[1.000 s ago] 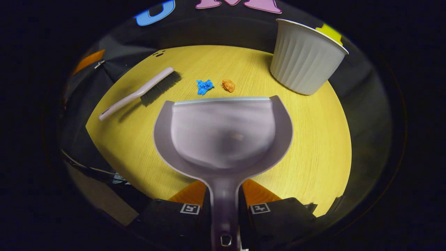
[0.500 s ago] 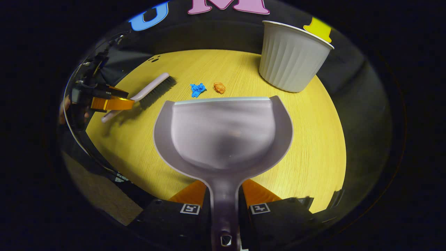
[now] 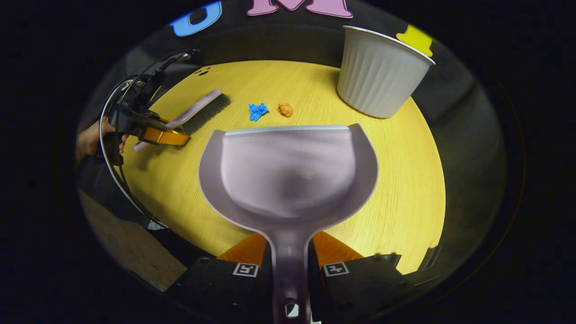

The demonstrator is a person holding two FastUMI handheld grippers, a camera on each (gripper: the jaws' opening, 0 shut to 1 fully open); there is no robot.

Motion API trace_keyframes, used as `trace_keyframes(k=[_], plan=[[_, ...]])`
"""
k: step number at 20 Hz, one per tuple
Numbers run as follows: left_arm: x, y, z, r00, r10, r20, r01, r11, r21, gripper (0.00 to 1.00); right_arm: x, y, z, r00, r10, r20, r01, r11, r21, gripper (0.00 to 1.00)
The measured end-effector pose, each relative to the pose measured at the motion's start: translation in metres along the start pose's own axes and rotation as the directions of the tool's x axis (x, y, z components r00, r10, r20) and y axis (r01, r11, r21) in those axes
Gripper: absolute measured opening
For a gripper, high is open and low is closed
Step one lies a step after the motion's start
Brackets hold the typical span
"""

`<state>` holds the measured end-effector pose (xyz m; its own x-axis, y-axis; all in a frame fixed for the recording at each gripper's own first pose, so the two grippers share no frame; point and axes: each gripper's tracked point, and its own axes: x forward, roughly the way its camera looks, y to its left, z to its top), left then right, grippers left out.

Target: Pick up the small broom and dustpan from the desktop, sweep the trash into the dustpan with the broom, and then empty the trash into the garbage bin.

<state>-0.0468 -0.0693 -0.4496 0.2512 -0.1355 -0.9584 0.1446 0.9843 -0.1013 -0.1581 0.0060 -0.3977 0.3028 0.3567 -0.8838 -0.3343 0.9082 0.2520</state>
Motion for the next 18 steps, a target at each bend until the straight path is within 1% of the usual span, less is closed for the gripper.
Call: trace_keyframes(k=[1, 2, 3, 5, 6, 7, 8, 9, 10, 11, 12, 13, 14, 15, 16, 18], plan=[[0.001, -0.001, 0.006, 1.000, -0.003, 0.019, 0.003, 1.000, -0.006, 0.30, -0.002, 0.000, 0.000, 1.000, 0.005, -0.007, -0.005, 1.000, -0.014, 0.37], [-0.001, 0.002, 0.012, 1.000, 0.001, 0.029, -0.001, 1.000, 0.001, 0.30, -0.003, 0.000, 0.001, 1.000, 0.010, -0.020, -0.010, 0.999, -0.031, 0.41], [-0.004, 0.002, 0.021, 0.999, -0.005, 0.048, 0.004, 1.000, 0.018, 0.28, -0.004, -0.001, 0.002, 0.999, 0.015, -0.042, -0.017, 0.999, -0.049, 0.37], [-0.009, -0.002, 0.048, 0.994, -0.026, 0.105, 0.020, 0.998, 0.059, 0.27, -0.005, -0.002, 0.004, 0.996, 0.024, -0.083, -0.031, 0.996, -0.083, 0.37], [-0.012, -0.004, 0.061, 0.991, -0.031, 0.127, 0.021, 0.997, 0.079, 0.27, -0.004, -0.002, 0.006, 0.995, 0.031, -0.098, -0.041, 0.995, -0.095, 0.41], [-0.014, -0.006, 0.073, 0.989, -0.035, 0.141, 0.022, 0.995, 0.096, 0.27, -0.003, -0.002, 0.008, 0.993, 0.039, -0.112, -0.051, 0.993, -0.103, 0.33], [-0.015, -0.009, 0.083, 0.988, -0.041, 0.151, 0.025, 0.994, 0.109, 0.27, -0.002, -0.002, 0.008, 0.990, 0.046, -0.132, -0.061, 0.992, -0.107, 0.37], [-0.015, -0.013, 0.093, 0.986, -0.047, 0.159, 0.028, 0.992, 0.122, 0.26, -0.001, -0.002, 0.008, 0.988, 0.048, -0.146, -0.065, 0.991, -0.114, 0.32], [-0.015, -0.017, 0.101, 0.985, -0.053, 0.165, 0.030, 0.990, 0.135, 0.26, 0.001, -0.002, 0.008, 0.986, 0.049, -0.157, -0.069, 0.990, -0.122, 0.41], [-0.013, -0.021, 0.107, 0.984, -0.060, 0.169, 0.034, 0.988, 0.151, 0.26, 0.004, -0.003, 0.008, 0.985, 0.047, -0.168, -0.070, 0.989, -0.130, 0.37], [-0.011, -0.027, 0.112, 0.982, -0.070, 0.175, 0.041, 0.985, 0.169, 0.26, 0.007, -0.003, 0.008, 0.983, 0.046, -0.176, -0.070, 0.988, -0.137, 0.37], [-0.008, -0.033, 0.116, 0.981, -0.084, 0.176, 0.051, 0.981, 0.186, 0.24, 0.008, -0.004, 0.008, 0.983, 0.045, -0.180, -0.072, 0.987, -0.145, 0.37], [-0.005, -0.042, 0.121, 0.979, -0.103, 0.177, 0.065, 0.975, 0.212, 0.25, 0.010, -0.005, 0.008, 0.981, 0.043, -0.188, -0.072, 0.986, -0.153, 0.37], [0.001, -0.055, 0.126, 0.976, -0.135, 0.172, 0.090, 0.964, 0.249, 0.25, 0.014, -0.004, 0.009, 0.980, 0.046, -0.196, -0.077, 0.985, -0.156, 0.41], [0.004, -0.061, 0.128, 0.976, -0.145, 0.165, 0.097, 0.958, 0.269, 0.25, 0.016, -0.003, 0.010, 0.978, 0.051, -0.201, -0.083, 0.984, -0.155, 0.37], [0.009, -0.072, 0.128, 0.974, -0.175, 0.143, 0.126, 0.945, 0.302, 0.25, 0.021, -0.001, 0.011, 0.976, 0.061, -0.210, -0.095, 0.983, -0.156, 0.37]])
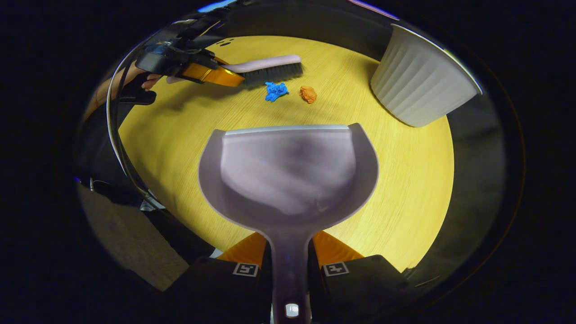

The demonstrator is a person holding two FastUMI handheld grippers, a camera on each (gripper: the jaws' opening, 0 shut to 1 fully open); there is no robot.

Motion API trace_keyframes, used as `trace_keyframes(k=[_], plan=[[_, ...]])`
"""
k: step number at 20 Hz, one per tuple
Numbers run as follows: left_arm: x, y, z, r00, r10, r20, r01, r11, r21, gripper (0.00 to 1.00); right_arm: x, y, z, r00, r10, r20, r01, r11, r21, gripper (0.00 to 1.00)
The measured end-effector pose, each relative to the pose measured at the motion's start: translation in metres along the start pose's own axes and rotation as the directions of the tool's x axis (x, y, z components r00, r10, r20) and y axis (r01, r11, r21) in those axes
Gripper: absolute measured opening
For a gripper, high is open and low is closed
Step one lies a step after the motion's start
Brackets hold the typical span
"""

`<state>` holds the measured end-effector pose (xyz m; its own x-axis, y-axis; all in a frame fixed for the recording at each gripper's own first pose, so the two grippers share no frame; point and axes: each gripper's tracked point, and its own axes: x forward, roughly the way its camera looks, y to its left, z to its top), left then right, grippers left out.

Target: Pick up the small broom and dustpan from the desktop, sweep the trash into the dustpan with the broom, and then empty the trash into the garbage bin.

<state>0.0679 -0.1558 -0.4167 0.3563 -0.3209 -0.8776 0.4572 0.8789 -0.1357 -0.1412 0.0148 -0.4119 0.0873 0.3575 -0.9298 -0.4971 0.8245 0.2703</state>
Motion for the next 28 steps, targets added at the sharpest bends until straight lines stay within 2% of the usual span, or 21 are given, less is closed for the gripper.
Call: trace_keyframes(k=[4, 6, 7, 8, 10, 11, 15, 20, 22, 25, 26, 28], plan=[[0.003, -0.036, -0.004, 0.986, -0.163, -0.019, 0.164, 0.986, 0.036, 0.25, 0.003, -0.001, 0.001, 1.000, 0.011, -0.018, -0.011, 1.000, -0.013, 0.37], [0.000, -0.061, -0.007, 0.962, -0.270, -0.040, 0.272, 0.961, 0.048, 0.23, 0.005, -0.003, 0.000, 1.000, 0.016, -0.021, -0.017, 1.000, -0.024, 0.37], [-0.003, -0.072, -0.010, 0.946, -0.320, -0.055, 0.323, 0.945, 0.055, 0.23, 0.006, -0.004, 0.001, 1.000, 0.020, -0.022, -0.021, 0.999, -0.028, 0.41], [-0.007, -0.082, -0.012, 0.930, -0.363, -0.066, 0.366, 0.928, 0.061, 0.25, 0.005, -0.005, 0.001, 1.000, 0.024, -0.017, -0.025, 0.999, -0.026, 0.37], [-0.015, -0.099, -0.013, 0.900, -0.429, -0.073, 0.433, 0.900, 0.048, 0.25, 0.008, -0.004, 0.000, 1.000, 0.022, -0.004, -0.022, 0.999, -0.025, 0.37], [-0.017, -0.102, -0.010, 0.895, -0.441, -0.071, 0.444, 0.895, 0.042, 0.25, 0.009, -0.004, 0.000, 1.000, 0.024, 0.004, -0.024, 0.999, -0.021, 0.37], [-0.030, -0.098, -0.006, 0.907, -0.419, -0.049, 0.421, 0.906, 0.033, 0.24, 0.014, -0.003, -0.004, 0.999, 0.024, 0.038, -0.023, 1.000, -0.016, 0.37], [-0.017, -0.070, 0.013, 0.959, -0.283, 0.002, 0.282, 0.957, 0.064, 0.24, 0.018, -0.004, -0.010, 0.999, 0.025, 0.048, -0.024, 1.000, -0.008, 0.37], [-0.003, -0.070, 0.022, 0.963, -0.269, -0.007, 0.269, 0.960, 0.080, 0.25, 0.016, -0.003, -0.008, 0.999, 0.026, 0.046, -0.026, 1.000, -0.005, 0.37], [0.012, -0.088, 0.015, 0.944, -0.318, -0.087, 0.327, 0.938, 0.112, 0.25, 0.020, -0.004, -0.011, 0.999, 0.025, 0.044, -0.025, 1.000, -0.002, 0.37], [0.012, -0.100, 0.017, 0.930, -0.357, -0.090, 0.366, 0.923, 0.118, 0.27, 0.020, -0.004, -0.011, 0.999, 0.024, 0.046, -0.024, 1.000, -0.001, 0.37], [0.004, -0.122, 0.009, 0.888, -0.442, -0.127, 0.457, 0.881, 0.127, 0.25, 0.021, -0.004, -0.011, 0.998, 0.023, 0.051, -0.023, 1.000, 0.000, 0.37]])
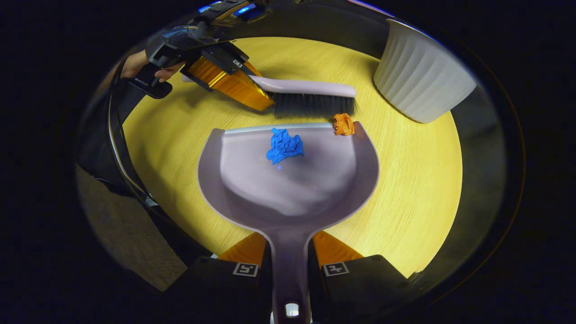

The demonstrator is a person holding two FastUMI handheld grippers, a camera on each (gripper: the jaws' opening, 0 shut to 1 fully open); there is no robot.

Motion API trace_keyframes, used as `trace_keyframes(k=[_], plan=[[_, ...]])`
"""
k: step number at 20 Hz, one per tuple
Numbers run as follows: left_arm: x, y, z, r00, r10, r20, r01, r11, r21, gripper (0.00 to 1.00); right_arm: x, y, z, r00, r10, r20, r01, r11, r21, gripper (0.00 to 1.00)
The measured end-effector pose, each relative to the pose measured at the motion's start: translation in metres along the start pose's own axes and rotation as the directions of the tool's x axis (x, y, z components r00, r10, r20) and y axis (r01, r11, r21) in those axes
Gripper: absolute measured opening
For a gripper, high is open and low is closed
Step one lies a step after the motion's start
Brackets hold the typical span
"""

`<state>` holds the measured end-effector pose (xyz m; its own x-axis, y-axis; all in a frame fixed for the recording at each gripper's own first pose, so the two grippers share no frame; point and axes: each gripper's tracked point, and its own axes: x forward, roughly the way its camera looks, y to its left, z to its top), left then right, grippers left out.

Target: Pick up the small broom and dustpan from the desktop, sweep the trash into the dustpan with the broom, and then empty the trash into the garbage bin.

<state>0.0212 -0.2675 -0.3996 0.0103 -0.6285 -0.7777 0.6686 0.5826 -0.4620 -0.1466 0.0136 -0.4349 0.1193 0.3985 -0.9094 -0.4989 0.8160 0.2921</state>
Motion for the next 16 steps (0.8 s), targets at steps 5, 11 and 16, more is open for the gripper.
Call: trace_keyframes(k=[5, 11, 16], plan=[[-0.023, 0.002, -0.005, 0.999, 0.019, 0.030, -0.018, 0.999, -0.026, 0.25, 0.002, -0.002, 0.001, 0.999, -0.025, 0.038, 0.025, 0.999, 0.021, 0.37], [-0.076, 0.034, -0.030, 0.962, 0.233, 0.142, -0.209, 0.964, -0.167, 0.24, -0.017, -0.007, 0.006, 0.992, -0.078, 0.097, 0.062, 0.985, 0.164, 0.37], [-0.102, 0.061, -0.070, 0.919, 0.375, 0.124, -0.323, 0.894, -0.311, 0.25, -0.073, -0.025, 0.015, 0.985, -0.147, 0.089, 0.112, 0.940, 0.322, 0.37]])
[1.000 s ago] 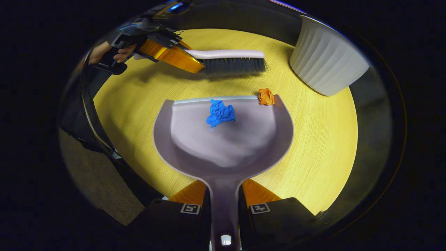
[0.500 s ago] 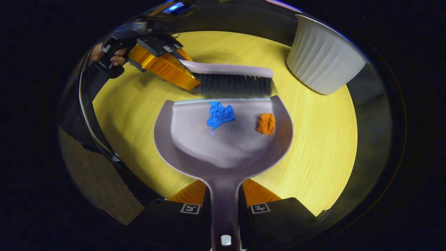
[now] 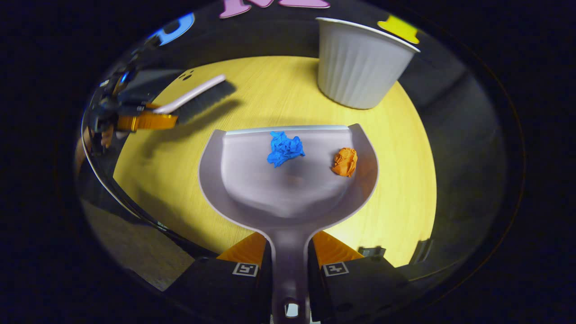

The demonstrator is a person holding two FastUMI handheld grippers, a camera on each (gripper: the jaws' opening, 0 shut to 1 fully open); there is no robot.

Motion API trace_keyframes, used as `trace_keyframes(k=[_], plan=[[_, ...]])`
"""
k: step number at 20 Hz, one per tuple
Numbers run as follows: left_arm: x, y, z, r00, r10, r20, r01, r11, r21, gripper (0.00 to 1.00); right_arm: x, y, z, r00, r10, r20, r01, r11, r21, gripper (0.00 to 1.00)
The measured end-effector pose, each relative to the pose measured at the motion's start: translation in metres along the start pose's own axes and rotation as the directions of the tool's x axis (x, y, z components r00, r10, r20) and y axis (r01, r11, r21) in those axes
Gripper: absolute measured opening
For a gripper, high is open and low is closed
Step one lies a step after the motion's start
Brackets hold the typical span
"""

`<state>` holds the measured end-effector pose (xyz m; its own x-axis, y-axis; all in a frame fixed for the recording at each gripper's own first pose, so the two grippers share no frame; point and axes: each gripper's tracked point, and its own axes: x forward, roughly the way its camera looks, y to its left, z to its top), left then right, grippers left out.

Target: Pick up the small broom and dustpan from the desktop, sweep the trash into the dustpan with the broom, and then empty the trash into the garbage bin.

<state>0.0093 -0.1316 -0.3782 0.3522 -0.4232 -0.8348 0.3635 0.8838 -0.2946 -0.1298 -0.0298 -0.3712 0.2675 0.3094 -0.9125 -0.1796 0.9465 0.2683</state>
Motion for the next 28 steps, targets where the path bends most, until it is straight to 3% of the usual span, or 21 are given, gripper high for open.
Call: trace_keyframes(k=[4, 10, 12, 13, 14, 15, 16, 19, 21, 22, 23, 25, 28], plan=[[0.002, 0.014, -0.012, 1.000, 0.025, -0.001, -0.025, 0.998, -0.063, 0.24, -0.064, -0.039, 0.046, 0.989, -0.119, 0.083, 0.115, 0.992, 0.042, 0.37], [-0.002, 0.019, -0.029, 1.000, -0.009, 0.005, 0.010, 0.998, -0.066, 0.25, -0.121, -0.078, 0.119, 0.964, -0.209, 0.163, 0.186, 0.972, 0.146, 0.37], [-0.004, 0.020, -0.034, 1.000, -0.016, 0.006, 0.016, 0.998, -0.062, 0.23, -0.135, -0.100, 0.142, 0.951, -0.264, 0.161, 0.241, 0.959, 0.145, 0.37], [-0.005, 0.021, -0.034, 1.000, -0.016, 0.010, 0.016, 0.998, -0.056, 0.24, -0.140, -0.111, 0.154, 0.943, -0.288, 0.169, 0.265, 0.953, 0.146, 0.42], [-0.005, 0.022, -0.037, 1.000, -0.016, 0.011, 0.017, 0.998, -0.057, 0.24, -0.143, -0.119, 0.163, 0.931, -0.314, 0.184, 0.290, 0.946, 0.146, 0.37], [-0.006, 0.022, -0.039, 1.000, -0.019, 0.011, 0.020, 0.998, -0.063, 0.25, -0.148, -0.130, 0.176, 0.921, -0.342, 0.187, 0.321, 0.937, 0.135, 0.42], [-0.006, 0.023, -0.040, 1.000, -0.021, 0.013, 0.022, 0.997, -0.072, 0.25, -0.151, -0.144, 0.188, 0.908, -0.376, 0.186, 0.361, 0.926, 0.110, 0.37], [-0.007, 0.023, -0.043, 1.000, -0.023, 0.016, 0.024, 0.996, -0.081, 0.23, -0.154, -0.168, 0.216, 0.881, -0.444, 0.162, 0.446, 0.895, 0.023, 0.37], [-0.008, 0.026, -0.044, 1.000, -0.021, 0.019, 0.023, 0.996, -0.086, 0.25, -0.153, -0.176, 0.225, 0.876, -0.462, 0.140, 0.470, 0.882, -0.028, 0.37], [-0.008, 0.027, -0.046, 1.000, -0.020, 0.020, 0.022, 0.996, -0.089, 0.25, -0.149, -0.179, 0.235, 0.873, -0.472, 0.124, 0.482, 0.873, -0.068, 0.41], [-0.009, 0.028, -0.047, 1.000, -0.021, 0.021, 0.023, 0.995, -0.093, 0.25, -0.147, -0.183, 0.241, 0.867, -0.487, 0.106, 0.497, 0.860, -0.114, 0.36], [-0.009, 0.030, -0.050, 1.000, -0.022, 0.020, 0.024, 0.994, -0.106, 0.24, -0.142, -0.191, 0.252, 0.852, -0.520, 0.065, 0.521, 0.827, -0.210, 0.36], [-0.009, 0.032, -0.053, 1.000, -0.020, 0.022, 0.023, 0.991, -0.130, 0.25, -0.142, -0.194, 0.258, 0.844, -0.537, -0.003, 0.511, 0.804, -0.303, 0.36]])
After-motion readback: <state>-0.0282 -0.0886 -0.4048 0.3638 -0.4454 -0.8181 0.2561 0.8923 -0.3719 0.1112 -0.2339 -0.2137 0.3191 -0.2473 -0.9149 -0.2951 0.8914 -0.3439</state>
